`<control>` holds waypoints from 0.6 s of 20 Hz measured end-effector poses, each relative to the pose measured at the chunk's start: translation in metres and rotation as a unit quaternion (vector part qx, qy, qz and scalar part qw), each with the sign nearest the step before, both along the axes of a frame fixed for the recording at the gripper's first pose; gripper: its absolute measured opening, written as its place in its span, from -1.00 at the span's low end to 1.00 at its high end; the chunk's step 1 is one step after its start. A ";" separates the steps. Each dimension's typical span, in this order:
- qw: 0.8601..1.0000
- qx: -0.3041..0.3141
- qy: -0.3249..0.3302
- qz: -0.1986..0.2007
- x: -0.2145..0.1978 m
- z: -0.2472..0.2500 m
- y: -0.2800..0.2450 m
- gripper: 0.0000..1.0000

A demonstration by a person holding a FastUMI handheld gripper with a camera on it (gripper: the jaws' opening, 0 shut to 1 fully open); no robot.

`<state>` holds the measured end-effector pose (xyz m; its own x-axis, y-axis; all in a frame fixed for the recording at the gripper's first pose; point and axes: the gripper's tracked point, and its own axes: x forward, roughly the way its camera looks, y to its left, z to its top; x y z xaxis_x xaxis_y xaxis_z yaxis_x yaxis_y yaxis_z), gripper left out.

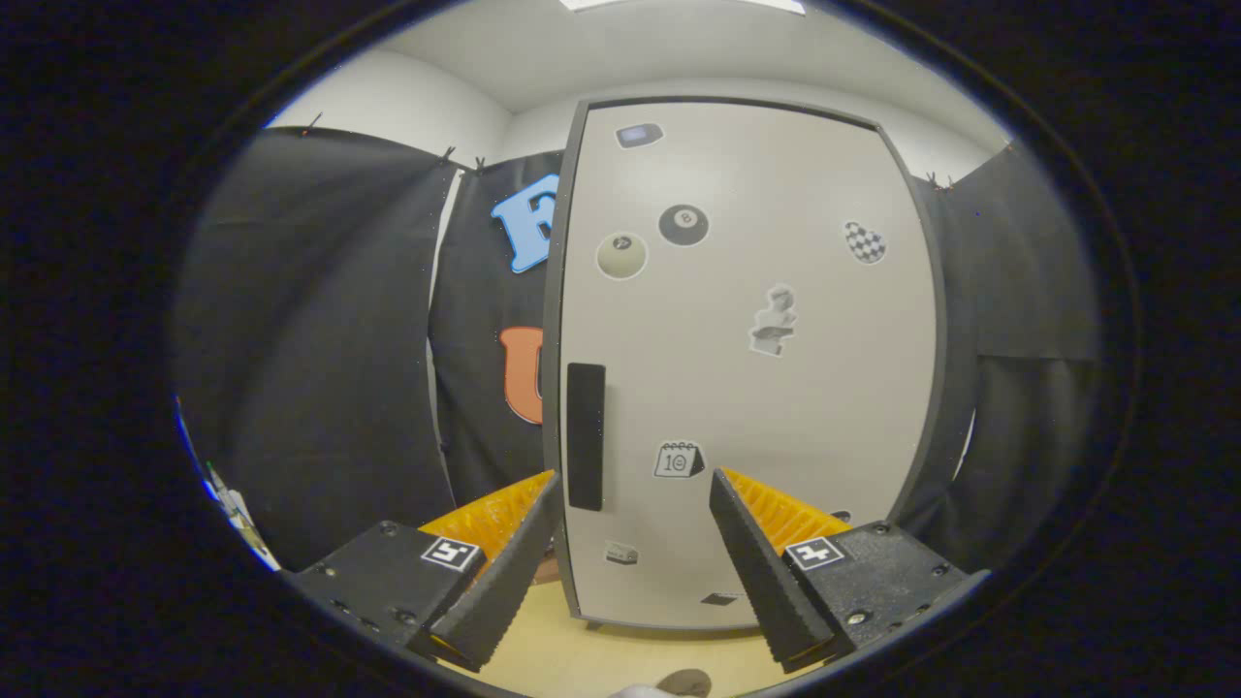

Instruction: Open the shoe cabinet door, grab the shoes and put them into the shoe cabinet, then close the shoe cabinet door.

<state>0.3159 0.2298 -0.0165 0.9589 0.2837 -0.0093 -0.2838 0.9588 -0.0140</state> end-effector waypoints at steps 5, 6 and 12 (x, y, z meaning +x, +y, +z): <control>1.000 0.006 0.027 0.007 0.056 -0.012 0.035 0.99; 0.999 0.007 0.034 0.011 0.063 -0.015 0.042 0.99; 0.999 0.011 0.036 -0.025 0.083 -0.011 0.052 0.86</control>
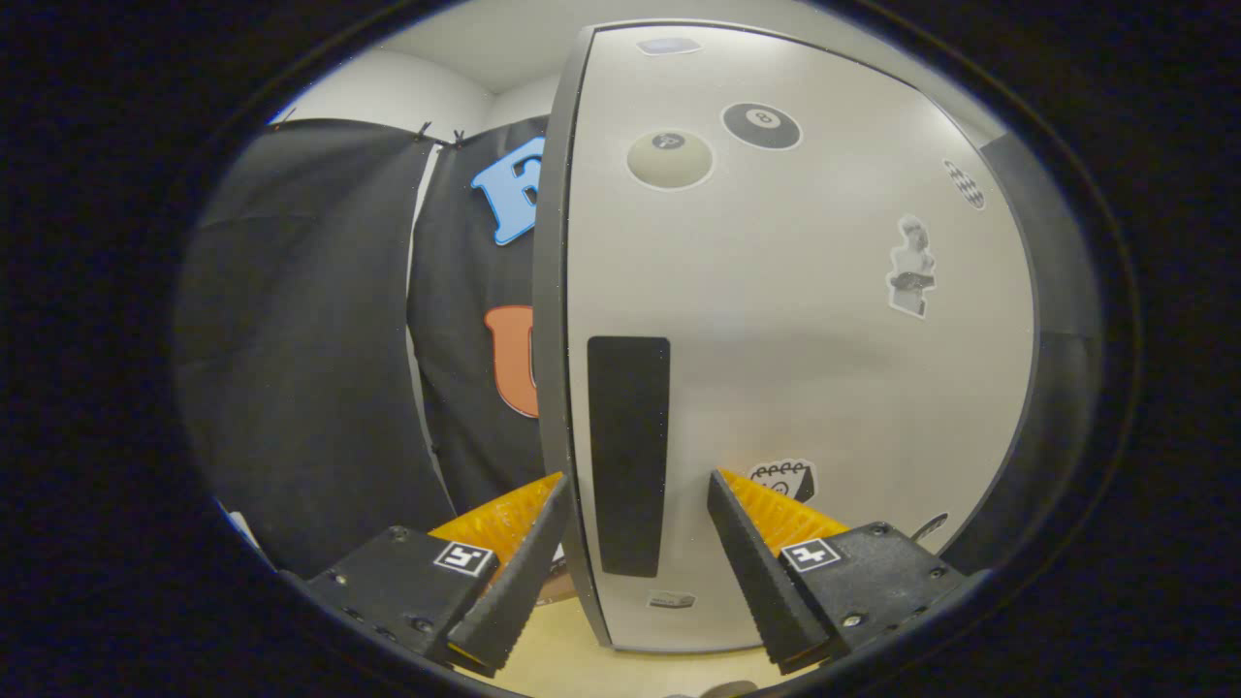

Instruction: Open the shoe cabinet door, grab the shoes and put them into the shoe cabinet, then close the shoe cabinet door.

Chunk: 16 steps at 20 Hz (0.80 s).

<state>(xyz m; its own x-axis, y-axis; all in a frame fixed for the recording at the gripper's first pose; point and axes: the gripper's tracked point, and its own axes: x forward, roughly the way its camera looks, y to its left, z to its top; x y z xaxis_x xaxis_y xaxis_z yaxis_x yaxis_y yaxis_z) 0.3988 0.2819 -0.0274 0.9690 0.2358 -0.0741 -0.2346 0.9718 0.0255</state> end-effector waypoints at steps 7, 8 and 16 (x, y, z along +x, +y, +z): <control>1.000 0.005 0.014 -0.009 0.002 -0.004 0.005 -0.01; 1.000 -0.001 0.016 -0.008 0.002 -0.002 0.003 -0.18; 0.999 -0.003 0.023 0.039 -0.026 -0.005 -0.004 -0.31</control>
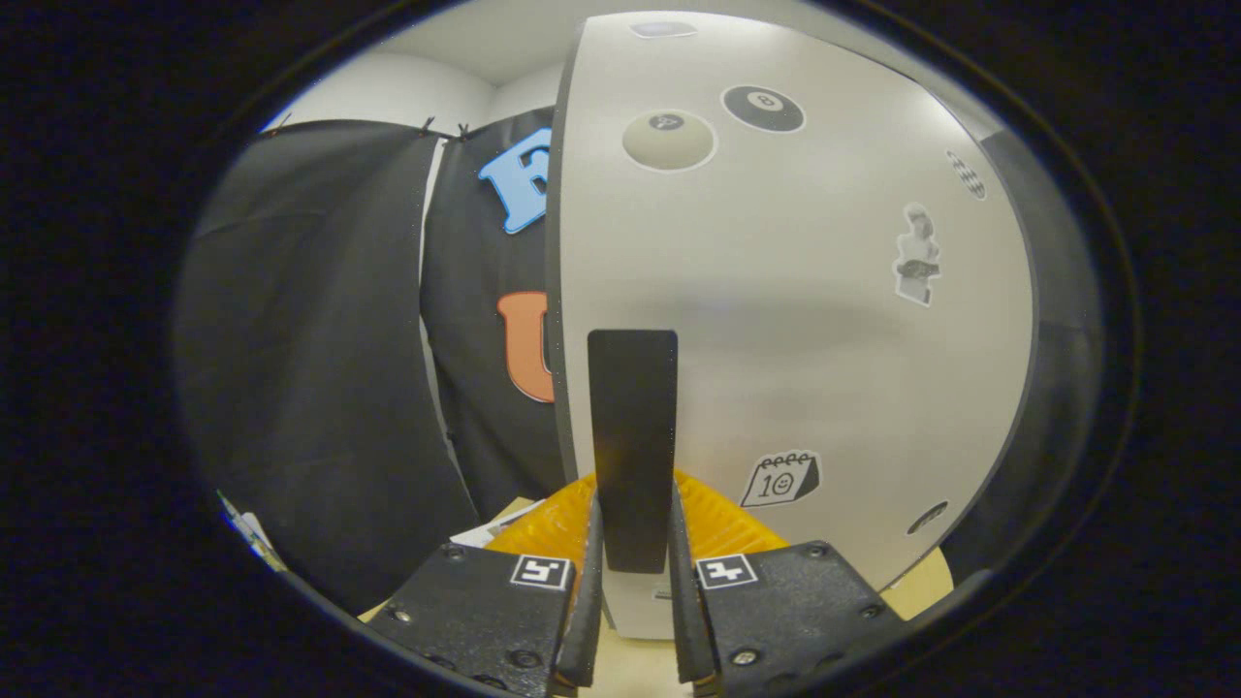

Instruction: Open the shoe cabinet door, grab the shoes and put them into the shoe cabinet, then close the shoe cabinet door.

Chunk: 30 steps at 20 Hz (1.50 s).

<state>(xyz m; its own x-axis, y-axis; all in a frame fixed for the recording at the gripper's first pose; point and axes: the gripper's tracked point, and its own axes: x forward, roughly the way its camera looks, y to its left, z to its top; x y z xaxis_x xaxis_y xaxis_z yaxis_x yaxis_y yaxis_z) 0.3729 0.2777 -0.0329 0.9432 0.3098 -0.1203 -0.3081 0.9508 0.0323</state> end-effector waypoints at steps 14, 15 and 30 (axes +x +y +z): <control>1.000 0.008 0.002 0.028 -0.162 -0.016 -0.118 -0.42; 1.000 0.005 0.001 0.020 -0.171 -0.017 -0.129 -0.42; 0.998 0.026 0.013 -0.058 -0.239 -0.027 -0.294 -0.74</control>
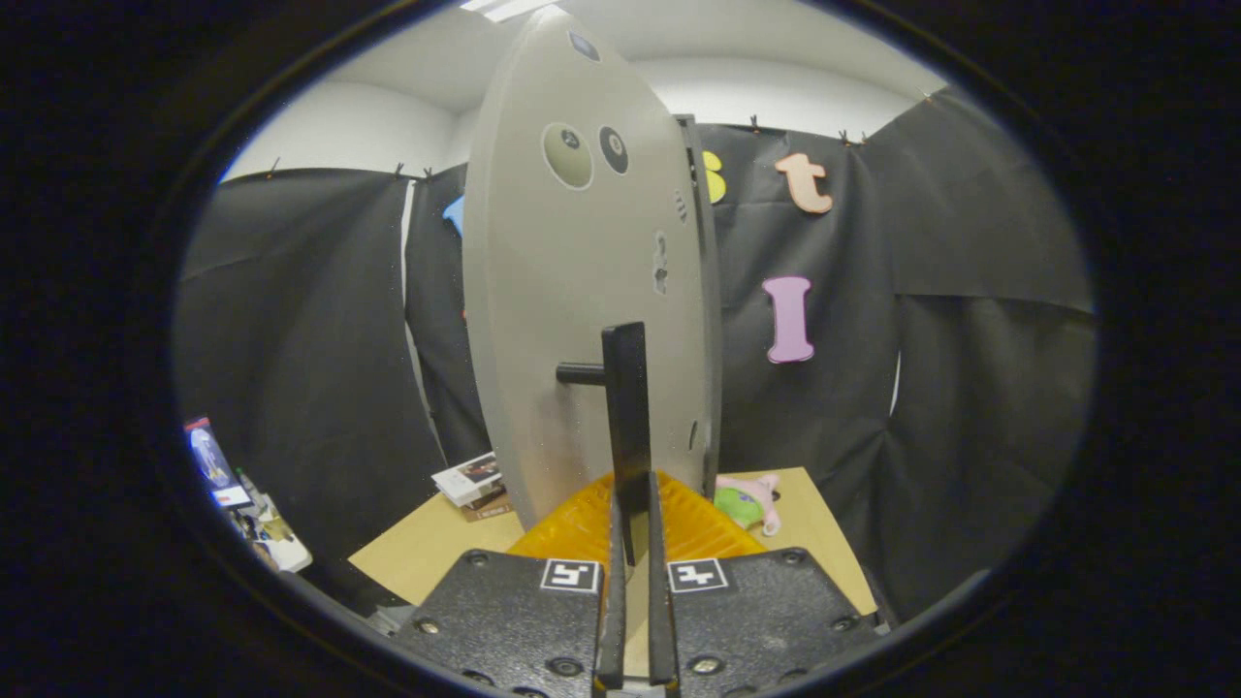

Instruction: Open the shoe cabinet door, grab the shoes and put them into the shoe cabinet, then close the shoe cabinet door.

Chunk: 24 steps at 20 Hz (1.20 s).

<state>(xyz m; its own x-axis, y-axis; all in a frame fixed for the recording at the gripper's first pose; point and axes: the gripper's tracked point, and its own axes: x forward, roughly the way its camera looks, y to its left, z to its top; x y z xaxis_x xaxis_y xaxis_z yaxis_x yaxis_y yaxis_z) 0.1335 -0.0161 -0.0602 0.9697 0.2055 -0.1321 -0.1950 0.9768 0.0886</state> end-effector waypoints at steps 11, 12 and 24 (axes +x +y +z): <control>1.000 0.000 0.004 -0.024 0.003 -0.001 -0.102 -0.92; 1.000 0.011 0.007 -0.016 0.002 -0.002 -0.100 -0.92; 0.996 -0.013 0.007 -0.084 -0.053 -0.011 -0.109 0.07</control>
<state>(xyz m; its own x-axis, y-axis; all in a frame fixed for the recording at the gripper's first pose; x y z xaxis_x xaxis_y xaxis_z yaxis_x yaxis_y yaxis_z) 0.0806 -0.1248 -0.0709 0.9882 0.0359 -0.1487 -0.0265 0.9975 0.0650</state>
